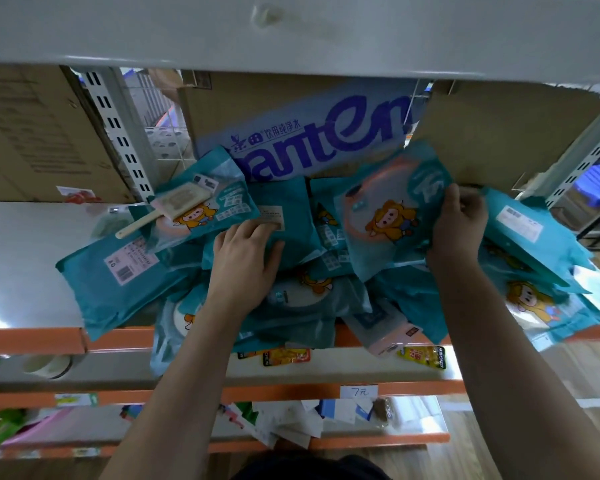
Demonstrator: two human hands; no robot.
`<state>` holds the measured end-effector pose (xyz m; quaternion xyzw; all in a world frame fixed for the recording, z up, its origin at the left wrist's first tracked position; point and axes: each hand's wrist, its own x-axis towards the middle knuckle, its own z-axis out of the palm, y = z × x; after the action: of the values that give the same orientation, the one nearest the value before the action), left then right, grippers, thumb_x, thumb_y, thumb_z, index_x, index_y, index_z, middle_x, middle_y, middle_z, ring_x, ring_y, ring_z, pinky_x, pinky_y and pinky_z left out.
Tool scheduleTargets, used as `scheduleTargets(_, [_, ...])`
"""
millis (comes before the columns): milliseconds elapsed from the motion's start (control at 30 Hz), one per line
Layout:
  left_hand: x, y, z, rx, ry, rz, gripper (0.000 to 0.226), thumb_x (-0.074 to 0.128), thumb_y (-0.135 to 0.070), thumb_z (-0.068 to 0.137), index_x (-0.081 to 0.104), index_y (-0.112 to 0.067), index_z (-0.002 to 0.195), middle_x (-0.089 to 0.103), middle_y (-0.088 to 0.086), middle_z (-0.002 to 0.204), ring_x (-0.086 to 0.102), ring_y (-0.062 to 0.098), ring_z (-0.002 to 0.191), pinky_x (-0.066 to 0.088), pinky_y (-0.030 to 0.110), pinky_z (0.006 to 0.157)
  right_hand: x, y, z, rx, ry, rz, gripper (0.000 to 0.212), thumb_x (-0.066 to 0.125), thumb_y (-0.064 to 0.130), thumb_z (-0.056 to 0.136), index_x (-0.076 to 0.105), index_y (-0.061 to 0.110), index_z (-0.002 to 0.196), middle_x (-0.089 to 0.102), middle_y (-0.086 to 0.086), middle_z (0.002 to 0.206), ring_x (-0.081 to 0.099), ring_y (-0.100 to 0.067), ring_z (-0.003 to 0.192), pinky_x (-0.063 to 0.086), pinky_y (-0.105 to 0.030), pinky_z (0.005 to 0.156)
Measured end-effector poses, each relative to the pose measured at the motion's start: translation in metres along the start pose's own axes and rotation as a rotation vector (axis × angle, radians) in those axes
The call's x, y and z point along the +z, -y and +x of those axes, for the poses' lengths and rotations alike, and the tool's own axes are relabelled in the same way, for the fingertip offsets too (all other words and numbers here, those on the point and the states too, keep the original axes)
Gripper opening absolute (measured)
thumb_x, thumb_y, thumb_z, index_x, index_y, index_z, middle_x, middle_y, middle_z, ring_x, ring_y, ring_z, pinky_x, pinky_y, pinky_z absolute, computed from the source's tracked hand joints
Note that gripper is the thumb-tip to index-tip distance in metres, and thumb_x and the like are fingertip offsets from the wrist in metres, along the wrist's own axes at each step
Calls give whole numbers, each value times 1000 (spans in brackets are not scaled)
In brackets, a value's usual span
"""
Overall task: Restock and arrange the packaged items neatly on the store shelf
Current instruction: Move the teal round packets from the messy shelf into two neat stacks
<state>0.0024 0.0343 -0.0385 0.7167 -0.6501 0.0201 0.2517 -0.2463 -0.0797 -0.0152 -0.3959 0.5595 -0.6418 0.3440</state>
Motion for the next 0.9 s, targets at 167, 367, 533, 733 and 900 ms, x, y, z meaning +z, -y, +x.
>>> scheduleTargets(167, [5, 5, -3, -24, 4, 20, 36, 49, -34, 97, 60, -12, 124, 58, 10, 128, 51, 33, 117, 35, 45, 99, -24, -27, 1, 323, 115, 94, 17, 58, 22, 93, 60, 10, 105, 63, -9, 101, 63, -25, 93, 54, -36, 73])
scheduleTargets(367, [11, 4, -12, -29, 40, 10, 35, 51, -33, 97, 60, -12, 123, 59, 10, 123, 51, 32, 114, 36, 44, 97, -36, -33, -4, 421, 383, 29, 20, 66, 25, 90, 66, 5, 96, 74, -9, 79, 72, -25, 69, 59, -38, 58])
scheduleTargets(533, [10, 3, -24, -27, 18, -4, 35, 56, -31, 94, 62, -9, 121, 60, 10, 118, 51, 32, 112, 39, 44, 97, -40, -37, -4, 407, 414, 20, 13, 61, 18, 94, 65, 6, 92, 72, -7, 73, 71, -22, 62, 60, -37, 56])
scheduleTargets(733, [16, -19, -61, -64, 7, 4, 16, 59, -30, 92, 65, -16, 98, 61, 1, 94, 60, 23, 81, 47, 33, 63, -50, -46, -11, 423, 422, 162, 23, 49, 25, 101, 62, 7, 93, 73, -4, 75, 72, -17, 67, 57, -29, 55])
scheduleTargets(900, [31, -41, -87, -236, -29, 10, 33, 57, -49, 91, 57, -18, 80, 52, -8, 70, 51, 17, 59, 30, 25, 48, -64, -45, -10, 423, 459, 196, 22, 52, 25, 100, 63, 8, 95, 74, -6, 81, 72, -21, 73, 59, -34, 60])
